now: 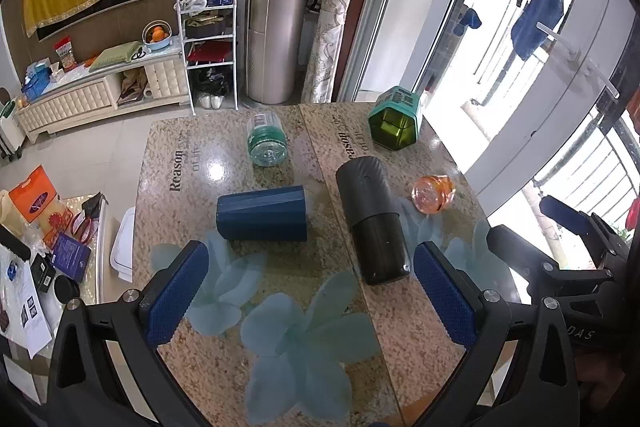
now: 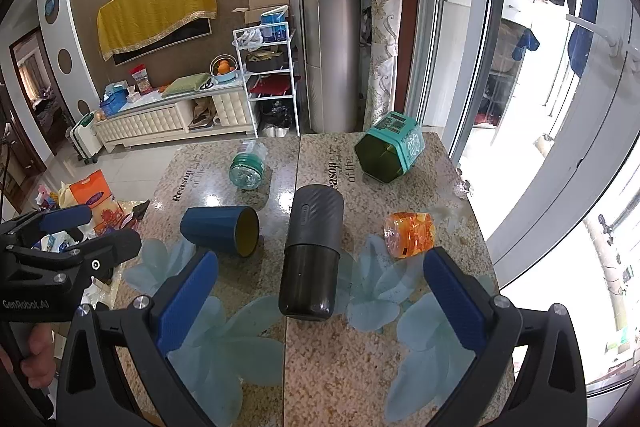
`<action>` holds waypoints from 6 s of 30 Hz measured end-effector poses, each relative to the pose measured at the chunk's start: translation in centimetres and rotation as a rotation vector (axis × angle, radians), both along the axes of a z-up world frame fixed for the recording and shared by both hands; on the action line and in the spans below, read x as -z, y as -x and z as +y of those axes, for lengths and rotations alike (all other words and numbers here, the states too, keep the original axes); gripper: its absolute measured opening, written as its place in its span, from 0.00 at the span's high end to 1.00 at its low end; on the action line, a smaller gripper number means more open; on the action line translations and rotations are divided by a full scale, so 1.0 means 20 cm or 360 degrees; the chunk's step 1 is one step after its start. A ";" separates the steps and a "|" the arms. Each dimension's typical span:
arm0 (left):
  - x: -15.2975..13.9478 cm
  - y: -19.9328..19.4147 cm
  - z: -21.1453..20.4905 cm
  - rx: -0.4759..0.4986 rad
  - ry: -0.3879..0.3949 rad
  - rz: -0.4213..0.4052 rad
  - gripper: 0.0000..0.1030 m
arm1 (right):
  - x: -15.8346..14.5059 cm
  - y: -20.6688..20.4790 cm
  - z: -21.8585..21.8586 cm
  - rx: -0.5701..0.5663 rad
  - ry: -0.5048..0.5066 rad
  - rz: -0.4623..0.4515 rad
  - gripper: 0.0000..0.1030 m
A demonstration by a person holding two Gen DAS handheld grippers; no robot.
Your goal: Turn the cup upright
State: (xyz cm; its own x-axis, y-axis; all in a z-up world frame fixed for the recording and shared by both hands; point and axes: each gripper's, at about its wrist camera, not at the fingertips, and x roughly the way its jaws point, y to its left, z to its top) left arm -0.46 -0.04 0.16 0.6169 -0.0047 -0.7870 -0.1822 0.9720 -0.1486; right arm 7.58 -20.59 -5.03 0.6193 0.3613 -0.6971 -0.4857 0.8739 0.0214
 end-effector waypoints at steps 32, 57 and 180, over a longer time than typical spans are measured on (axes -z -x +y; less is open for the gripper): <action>0.04 0.00 -0.01 0.0030 0.0079 0.0041 0.00 | -0.02 0.02 -0.04 0.0047 0.0018 0.0020 0.00; 0.40 -0.10 0.31 -0.0366 0.0111 0.0392 0.00 | 0.05 -0.63 0.66 -0.0480 0.0110 0.0279 0.00; 0.75 0.09 0.05 0.0064 0.0211 0.0786 0.00 | -0.16 0.03 0.60 -0.0029 0.0261 0.1187 0.00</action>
